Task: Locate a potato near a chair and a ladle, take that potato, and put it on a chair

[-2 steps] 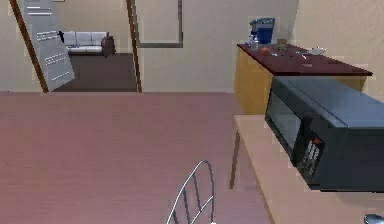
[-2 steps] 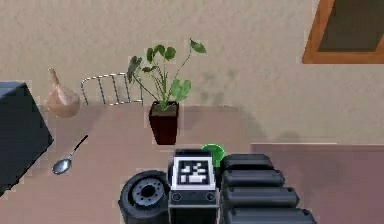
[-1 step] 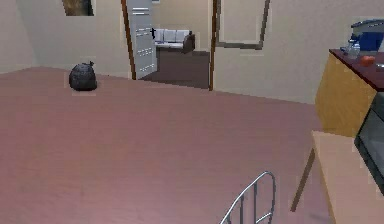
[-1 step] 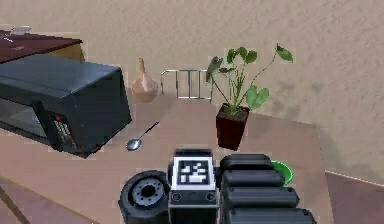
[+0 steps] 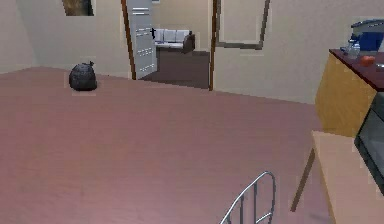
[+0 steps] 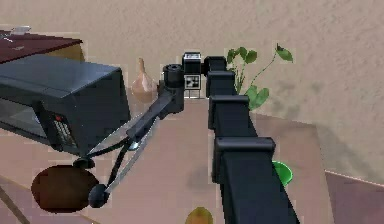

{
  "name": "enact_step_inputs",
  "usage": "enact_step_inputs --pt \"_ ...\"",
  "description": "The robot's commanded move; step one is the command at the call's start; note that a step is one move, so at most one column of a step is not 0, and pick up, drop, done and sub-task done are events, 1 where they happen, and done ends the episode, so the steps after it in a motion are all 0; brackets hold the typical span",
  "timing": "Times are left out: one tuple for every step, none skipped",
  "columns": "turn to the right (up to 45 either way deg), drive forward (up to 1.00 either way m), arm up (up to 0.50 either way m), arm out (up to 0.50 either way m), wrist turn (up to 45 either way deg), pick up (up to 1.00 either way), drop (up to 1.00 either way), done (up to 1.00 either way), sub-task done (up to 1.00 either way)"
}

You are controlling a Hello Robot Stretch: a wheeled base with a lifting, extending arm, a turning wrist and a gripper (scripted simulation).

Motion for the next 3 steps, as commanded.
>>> enact_step_inputs --pt "0.0 0.0 0.0 0.0 39.0 0.0 0.0 0.0 0.0" --pt "0.0 0.0 -0.38 0.0 0.0 0.0 0.0 0.0 0.0" --pt "0.0 0.0 -0.5 0.0 0.0 0.0 0.0 0.0 0.0"
